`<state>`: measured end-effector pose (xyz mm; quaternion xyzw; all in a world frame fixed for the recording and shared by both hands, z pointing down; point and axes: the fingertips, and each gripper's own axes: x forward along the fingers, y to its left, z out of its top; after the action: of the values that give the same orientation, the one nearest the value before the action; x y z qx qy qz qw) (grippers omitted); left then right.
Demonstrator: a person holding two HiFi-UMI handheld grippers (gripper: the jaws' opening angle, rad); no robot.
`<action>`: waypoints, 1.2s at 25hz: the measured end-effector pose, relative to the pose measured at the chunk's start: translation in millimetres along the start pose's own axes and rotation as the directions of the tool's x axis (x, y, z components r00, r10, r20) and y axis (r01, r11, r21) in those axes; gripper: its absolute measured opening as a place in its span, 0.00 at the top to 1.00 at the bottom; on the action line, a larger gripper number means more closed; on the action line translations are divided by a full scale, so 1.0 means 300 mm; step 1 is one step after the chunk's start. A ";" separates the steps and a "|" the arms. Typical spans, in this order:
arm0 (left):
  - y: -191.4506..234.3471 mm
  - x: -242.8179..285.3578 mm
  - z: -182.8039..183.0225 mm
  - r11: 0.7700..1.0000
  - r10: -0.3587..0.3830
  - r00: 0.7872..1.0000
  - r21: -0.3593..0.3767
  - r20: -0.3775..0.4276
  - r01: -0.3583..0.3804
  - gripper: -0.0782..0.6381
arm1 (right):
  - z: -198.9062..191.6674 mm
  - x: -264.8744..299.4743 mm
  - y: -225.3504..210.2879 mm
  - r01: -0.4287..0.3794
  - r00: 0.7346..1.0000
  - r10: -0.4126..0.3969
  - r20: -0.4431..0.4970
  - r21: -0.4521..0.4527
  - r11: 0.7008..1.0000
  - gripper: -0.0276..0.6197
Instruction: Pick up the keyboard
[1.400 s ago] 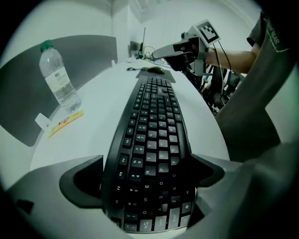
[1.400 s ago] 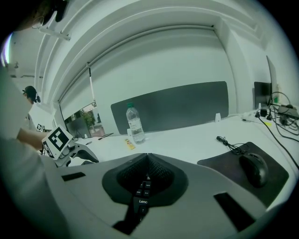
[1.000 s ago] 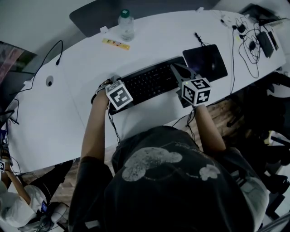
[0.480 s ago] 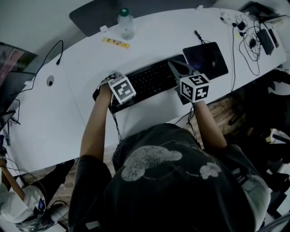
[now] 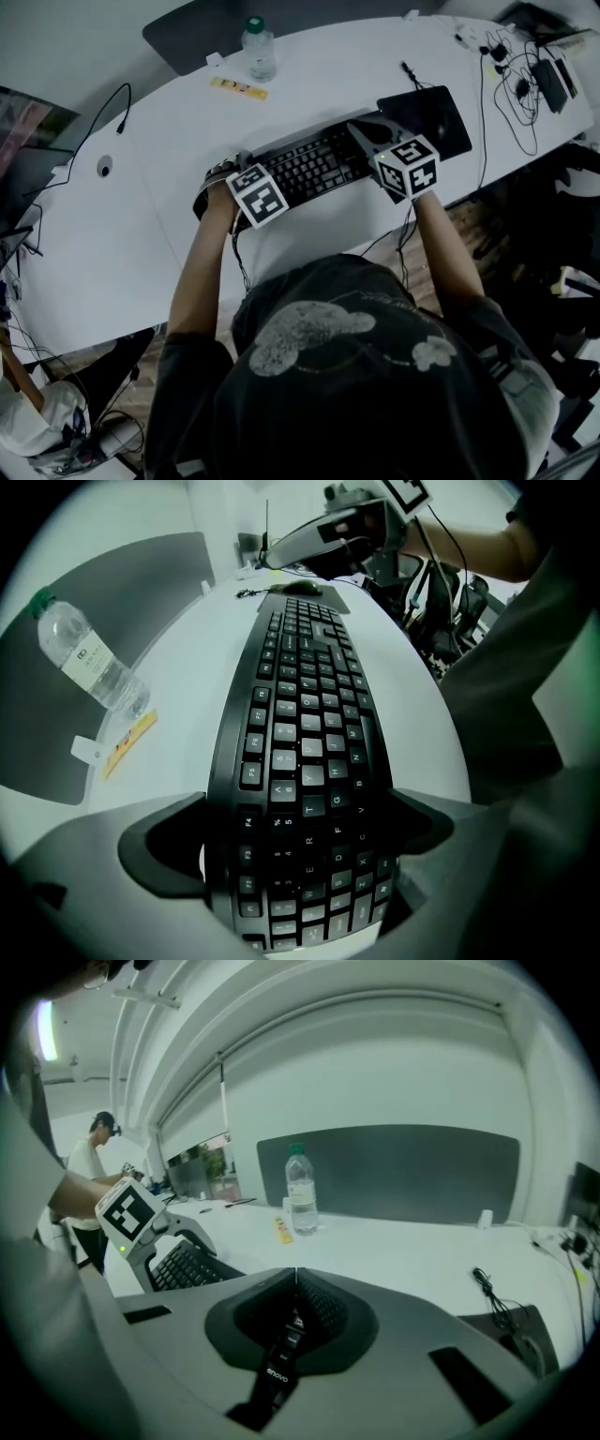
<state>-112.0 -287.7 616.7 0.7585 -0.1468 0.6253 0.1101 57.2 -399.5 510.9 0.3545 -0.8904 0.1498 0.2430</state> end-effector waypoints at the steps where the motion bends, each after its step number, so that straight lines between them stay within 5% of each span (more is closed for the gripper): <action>1: -0.001 -0.005 0.002 1.000 0.019 1.000 0.003 -0.002 -0.019 0.08 | 0.003 0.015 0.009 -0.057 0.998 0.056 -0.041 -0.034 0.998 0.97; 2: -0.002 -0.009 0.003 0.999 0.035 0.999 0.007 -0.003 -0.035 0.08 | 0.002 0.033 0.021 -0.125 0.989 0.119 -0.092 -0.065 0.990 0.96; 3: -0.002 -0.012 0.004 0.999 0.050 0.999 0.009 -0.005 -0.050 0.08 | -0.005 0.052 0.037 -0.203 0.969 0.187 -0.159 -0.095 0.974 0.83; 5: -0.003 -0.018 0.006 0.997 0.072 0.997 0.013 -0.007 -0.072 0.08 | -0.036 0.087 0.075 -0.372 0.893 0.307 -0.330 -0.157 0.915 0.70; 8: -0.005 -0.025 0.007 0.995 0.095 0.995 0.018 -0.006 -0.095 0.08 | -0.081 0.126 0.115 -0.578 0.729 0.390 -0.562 -0.201 0.791 0.60; 11: -0.006 -0.034 0.010 0.993 0.112 0.994 0.021 -0.006 -0.112 0.08 | -0.101 0.164 0.127 -0.695 0.581 0.397 -0.710 -0.180 0.696 0.54; 14: -0.010 -0.040 0.016 0.992 0.122 0.993 0.025 -0.002 -0.121 0.08 | -0.119 0.180 0.162 -0.771 0.419 0.433 -0.798 -0.060 0.635 0.51; 18: -0.016 -0.042 0.018 0.992 0.120 0.993 0.027 0.007 -0.121 0.08 | -0.204 0.163 0.198 -0.816 0.153 0.450 -0.880 0.144 0.560 0.52; 20: -0.014 -0.042 0.017 0.993 0.114 0.993 0.027 0.013 -0.114 0.08 | -0.245 0.161 0.186 -0.822 0.054 0.418 -0.907 0.197 0.535 0.56; 23: -0.014 -0.049 0.020 0.990 0.128 0.992 0.062 0.017 -0.129 0.08 | -0.295 0.164 0.173 -0.829 -0.038 0.387 -0.921 0.245 0.503 0.64; 27: 0.013 -0.072 0.025 0.947 0.251 0.968 0.214 -0.025 -0.240 0.19 | -0.320 0.185 0.159 -0.824 -0.091 0.397 -0.913 0.293 0.485 0.67; 30: 0.034 -0.071 0.013 0.955 0.241 0.970 0.183 -0.021 -0.233 0.19 | -0.316 0.173 0.158 -0.800 -0.139 0.435 -0.890 0.360 0.481 0.70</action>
<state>-115.9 -296.6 594.9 0.7285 -0.1773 0.6609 -0.0310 22.0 -353.4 613.7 -0.3305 -0.6220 0.2778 0.6532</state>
